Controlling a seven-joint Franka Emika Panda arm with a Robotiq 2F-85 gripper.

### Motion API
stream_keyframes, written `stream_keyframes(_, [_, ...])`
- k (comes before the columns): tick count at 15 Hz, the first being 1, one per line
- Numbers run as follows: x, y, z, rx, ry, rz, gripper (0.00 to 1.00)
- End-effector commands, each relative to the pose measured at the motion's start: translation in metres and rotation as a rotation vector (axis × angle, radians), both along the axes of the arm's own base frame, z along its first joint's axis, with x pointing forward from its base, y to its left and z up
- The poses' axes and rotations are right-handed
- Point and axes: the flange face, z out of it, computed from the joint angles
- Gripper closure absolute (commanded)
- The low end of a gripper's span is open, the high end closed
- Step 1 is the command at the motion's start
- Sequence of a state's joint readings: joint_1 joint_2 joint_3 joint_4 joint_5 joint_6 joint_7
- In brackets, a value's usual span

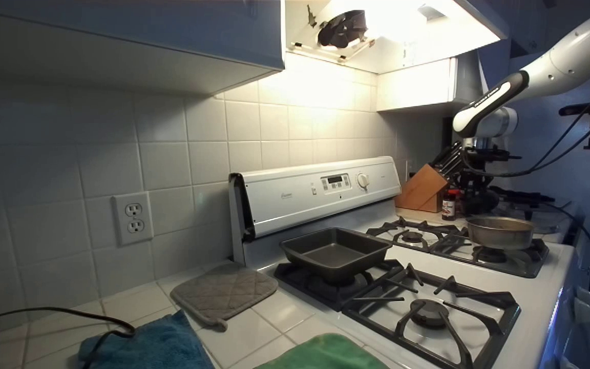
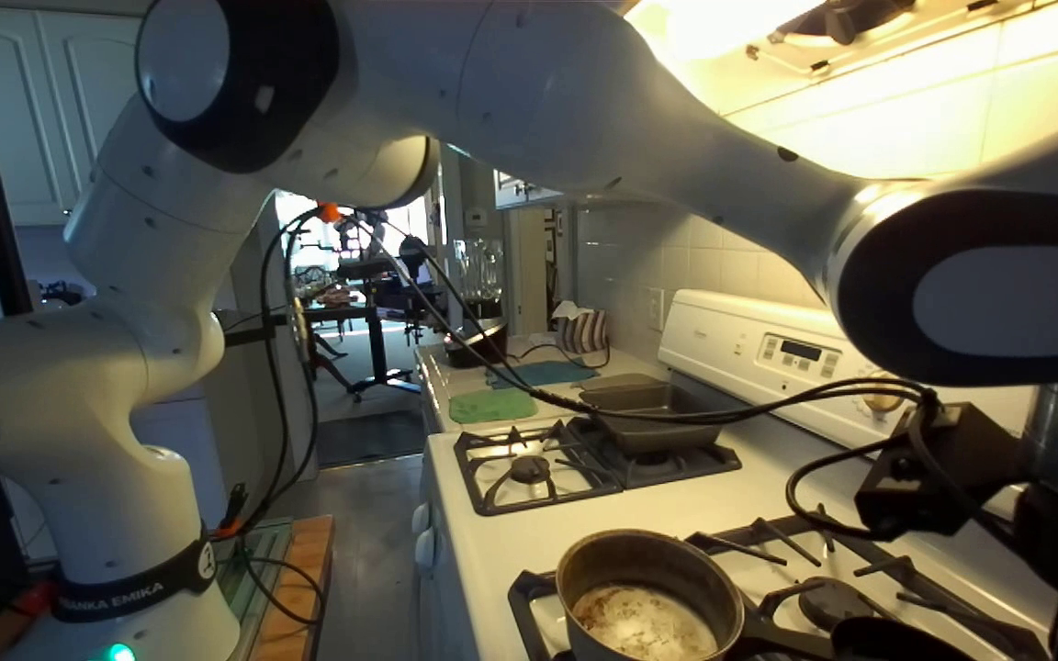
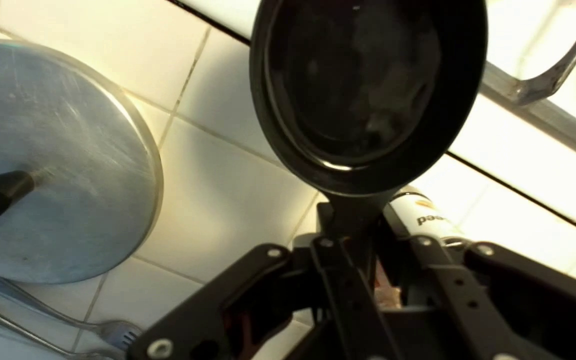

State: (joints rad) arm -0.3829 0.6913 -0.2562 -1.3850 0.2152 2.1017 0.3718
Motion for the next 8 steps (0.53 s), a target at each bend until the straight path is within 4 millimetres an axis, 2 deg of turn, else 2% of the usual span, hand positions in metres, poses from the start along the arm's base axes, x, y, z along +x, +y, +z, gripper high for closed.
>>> stream_keyframes(1, [-0.008, 0.020, 0.018, 0.017, 0.007, 0.049, 0.94])
stream_keyframes(8, [-0.010, 0.044, 0.035, 0.030, 0.008, 0.110, 0.94])
